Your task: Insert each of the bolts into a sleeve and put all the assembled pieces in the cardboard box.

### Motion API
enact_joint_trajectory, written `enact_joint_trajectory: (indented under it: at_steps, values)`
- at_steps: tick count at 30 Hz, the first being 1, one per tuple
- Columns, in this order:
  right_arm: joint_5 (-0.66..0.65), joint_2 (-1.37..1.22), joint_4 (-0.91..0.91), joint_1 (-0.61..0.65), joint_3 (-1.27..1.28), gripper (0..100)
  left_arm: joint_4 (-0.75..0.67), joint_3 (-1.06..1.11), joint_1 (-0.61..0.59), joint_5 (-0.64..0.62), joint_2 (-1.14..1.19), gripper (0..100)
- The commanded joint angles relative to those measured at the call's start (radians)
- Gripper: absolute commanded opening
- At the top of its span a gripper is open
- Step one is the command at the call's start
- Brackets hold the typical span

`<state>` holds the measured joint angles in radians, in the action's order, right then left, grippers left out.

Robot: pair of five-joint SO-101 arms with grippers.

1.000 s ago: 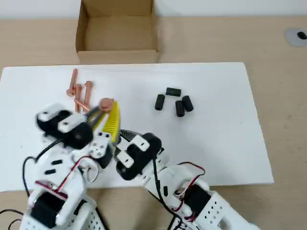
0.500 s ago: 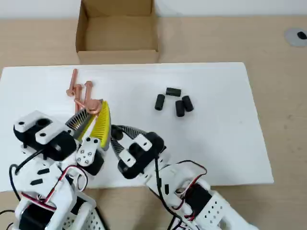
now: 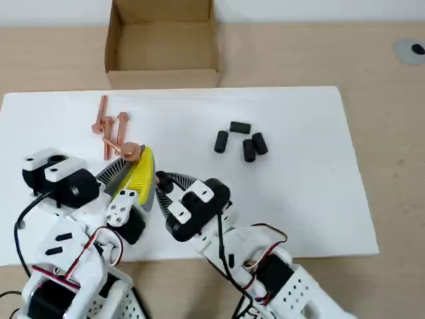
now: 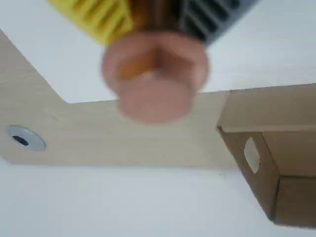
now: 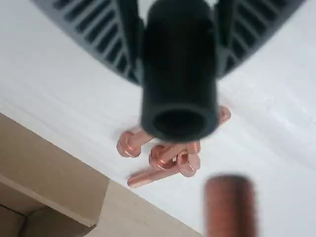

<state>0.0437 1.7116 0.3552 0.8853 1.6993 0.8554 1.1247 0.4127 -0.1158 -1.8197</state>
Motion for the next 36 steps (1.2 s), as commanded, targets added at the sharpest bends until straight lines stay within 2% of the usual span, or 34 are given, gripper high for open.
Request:
enact_joint_trajectory:
  at_steps: [1, 20, 29, 36]
  values:
    - [0.011, 0.012, 0.003, -0.016, 0.001, 1.0, 0.008, -0.005, 0.002, -0.005, -0.008, 1]
    - [0.011, 0.021, 0.005, -0.018, 0.001, 1.0, -0.002, 0.072, 0.02, 0.002, -0.008, 1]
    - [0.017, 0.021, 0.008, -0.018, 0.001, 1.0, -0.094, 0.118, 0.012, -0.005, -0.008, 1]
    - [0.017, 0.021, 0.008, -0.018, 0.001, 1.0, -0.1, 0.08, 0.011, 0.003, -0.008, 1]
